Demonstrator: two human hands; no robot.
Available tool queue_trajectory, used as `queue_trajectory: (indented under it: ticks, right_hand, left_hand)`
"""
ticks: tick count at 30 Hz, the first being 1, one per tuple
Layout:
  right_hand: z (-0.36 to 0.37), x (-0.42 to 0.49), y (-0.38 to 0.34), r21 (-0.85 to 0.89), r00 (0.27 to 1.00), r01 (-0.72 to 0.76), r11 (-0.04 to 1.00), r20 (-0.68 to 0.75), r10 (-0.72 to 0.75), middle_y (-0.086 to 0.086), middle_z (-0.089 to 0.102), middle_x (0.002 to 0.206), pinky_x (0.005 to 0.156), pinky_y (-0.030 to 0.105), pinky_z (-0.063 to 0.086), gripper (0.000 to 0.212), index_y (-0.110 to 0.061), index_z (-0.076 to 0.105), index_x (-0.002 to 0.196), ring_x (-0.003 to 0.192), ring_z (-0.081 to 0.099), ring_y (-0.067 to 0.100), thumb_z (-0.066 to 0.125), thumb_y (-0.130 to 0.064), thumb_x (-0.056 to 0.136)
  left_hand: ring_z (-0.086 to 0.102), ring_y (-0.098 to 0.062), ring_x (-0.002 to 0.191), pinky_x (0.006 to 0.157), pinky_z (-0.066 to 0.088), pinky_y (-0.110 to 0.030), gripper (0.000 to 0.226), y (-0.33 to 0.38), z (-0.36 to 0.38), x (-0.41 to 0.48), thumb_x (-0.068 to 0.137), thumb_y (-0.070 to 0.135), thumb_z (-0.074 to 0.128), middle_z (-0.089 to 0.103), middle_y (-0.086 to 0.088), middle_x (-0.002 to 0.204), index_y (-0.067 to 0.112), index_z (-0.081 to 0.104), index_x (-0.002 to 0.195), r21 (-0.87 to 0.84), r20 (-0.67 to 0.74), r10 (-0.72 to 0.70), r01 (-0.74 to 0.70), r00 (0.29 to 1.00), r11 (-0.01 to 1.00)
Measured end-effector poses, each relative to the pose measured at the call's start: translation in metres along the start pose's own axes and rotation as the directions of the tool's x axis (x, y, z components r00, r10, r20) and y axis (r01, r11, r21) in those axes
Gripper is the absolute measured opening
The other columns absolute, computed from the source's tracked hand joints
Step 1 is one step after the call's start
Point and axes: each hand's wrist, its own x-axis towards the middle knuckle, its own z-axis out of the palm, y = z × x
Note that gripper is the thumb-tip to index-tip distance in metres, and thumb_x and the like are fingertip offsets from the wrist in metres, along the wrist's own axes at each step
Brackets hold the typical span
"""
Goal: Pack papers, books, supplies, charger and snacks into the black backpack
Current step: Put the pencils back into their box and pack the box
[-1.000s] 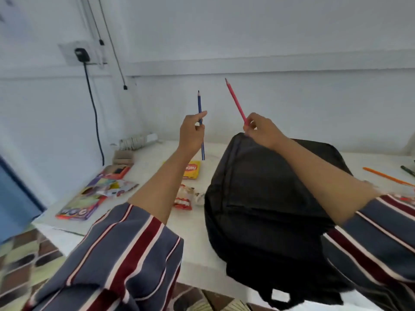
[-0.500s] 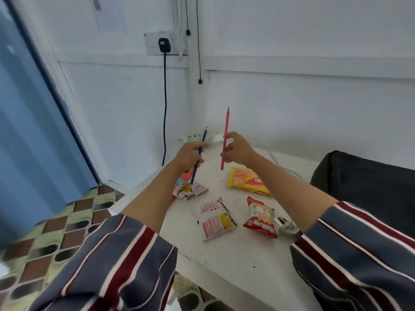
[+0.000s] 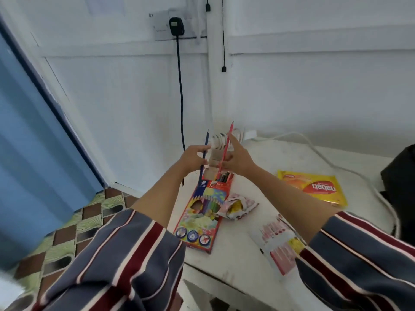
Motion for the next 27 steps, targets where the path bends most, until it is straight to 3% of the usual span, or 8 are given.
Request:
queue_trajectory:
  ticks: [5, 8, 14, 18, 20, 22, 24, 27]
  right_hand:
    - [0.027, 0.006, 0.007, -0.053, 0.993, -0.051, 0.997, -0.113, 0.045, 0.015, 0.068, 0.087, 0.054, 0.005, 0.045, 0.092, -0.016, 0.012, 0.149, 0.067, 0.063, 0.017, 0.072, -0.008, 0.079]
    - [0.034, 0.008, 0.006, -0.106, 0.984, -0.086, 0.991, -0.164, 0.068, 0.013, 0.067, 0.09, 0.068, 0.019, 0.051, 0.088, -0.014, 0.017, 0.148, 0.074, 0.063, 0.02, 0.072, -0.009, 0.079]
    - [0.043, 0.003, 0.004, -0.281, 0.985, -0.132, 0.951, -0.146, 0.094, 0.012, 0.057, 0.12, 0.078, 0.02, 0.039, 0.057, -0.012, 0.044, 0.134, 0.099, 0.057, 0.022, 0.068, -0.013, 0.082]
    - [0.046, -0.003, 0.001, -0.354, 0.998, -0.047, 0.934, -0.061, 0.027, 0.014, 0.058, 0.113, 0.081, 0.027, 0.046, 0.035, -0.006, 0.06, 0.115, 0.095, 0.056, 0.025, 0.065, -0.008, 0.081]
    - [0.048, -0.005, 0.006, -0.419, 1.0, -0.002, 0.908, -0.018, -0.006, 0.012, 0.055, 0.12, 0.094, 0.039, 0.045, 0.037, -0.009, 0.064, 0.115, 0.109, 0.051, 0.027, 0.066, -0.023, 0.08]
    - [0.046, -0.008, 0.007, -0.487, 0.998, 0.012, 0.873, 0.058, 0.018, 0.012, 0.043, 0.138, 0.105, 0.047, 0.035, 0.056, -0.015, 0.056, 0.126, 0.127, 0.037, 0.028, 0.062, -0.046, 0.08]
    - [0.042, -0.012, 0.008, -0.582, 0.973, -0.018, 0.813, 0.177, 0.148, 0.006, 0.017, 0.155, 0.116, 0.048, 0.013, 0.076, -0.023, 0.031, 0.144, 0.142, 0.014, 0.023, 0.058, -0.056, 0.082]
    - [0.04, -0.019, 0.008, -0.704, 0.929, 0.0, 0.71, 0.263, 0.262, -0.003, -0.003, 0.158, 0.116, 0.044, -0.01, 0.095, -0.03, 0.004, 0.149, 0.145, -0.004, 0.016, 0.056, -0.064, 0.078]
  left_hand:
    - [0.053, -0.02, 0.101, 0.064, 0.052, -0.023, 0.048, -0.018, -0.001, 0.011, 0.086, -0.003, 0.059, 0.052, -0.005, 0.122, 0.011, 0.052, 0.131, -0.075, 0.217, 0.019, -0.003, 0.976, 0.997]
    - [0.053, -0.02, 0.101, 0.062, 0.051, -0.022, 0.047, -0.026, -0.004, 0.021, 0.088, -0.003, 0.055, 0.05, -0.008, 0.129, 0.011, 0.049, 0.133, -0.092, 0.286, 0.055, -0.029, 0.957, 0.995]
    - [0.054, -0.026, 0.109, 0.071, 0.055, -0.031, 0.051, -0.034, -0.009, 0.034, 0.088, -0.002, 0.054, 0.05, -0.004, 0.129, 0.017, 0.049, 0.134, -0.11, 0.368, 0.168, -0.136, 0.915, 0.985]
    - [0.056, -0.03, 0.111, 0.084, 0.054, -0.048, 0.051, -0.043, -0.006, 0.039, 0.089, 0.002, 0.054, 0.048, -0.009, 0.134, 0.02, 0.047, 0.136, -0.07, 0.352, 0.229, -0.218, 0.908, 0.973]
    - [0.056, -0.029, 0.113, 0.089, 0.052, -0.047, 0.051, -0.046, -0.005, 0.04, 0.089, 0.003, 0.054, 0.048, -0.009, 0.135, 0.02, 0.047, 0.136, -0.06, 0.347, 0.261, -0.257, 0.901, 0.965]
    - [0.055, -0.027, 0.116, 0.094, 0.05, -0.045, 0.05, -0.049, -0.005, 0.04, 0.089, 0.002, 0.053, 0.049, -0.009, 0.136, 0.017, 0.046, 0.137, -0.061, 0.348, 0.291, -0.289, 0.891, 0.955]
    - [0.054, -0.026, 0.119, 0.097, 0.048, -0.044, 0.051, -0.05, -0.004, 0.04, 0.09, 0.004, 0.054, 0.046, -0.008, 0.14, 0.016, 0.045, 0.138, -0.039, 0.35, 0.308, -0.315, 0.885, 0.948]
    - [0.052, -0.027, 0.12, 0.096, 0.049, -0.041, 0.05, -0.05, -0.004, 0.041, 0.091, 0.007, 0.055, 0.043, -0.008, 0.143, 0.015, 0.043, 0.139, -0.015, 0.349, 0.311, -0.326, 0.884, 0.945]
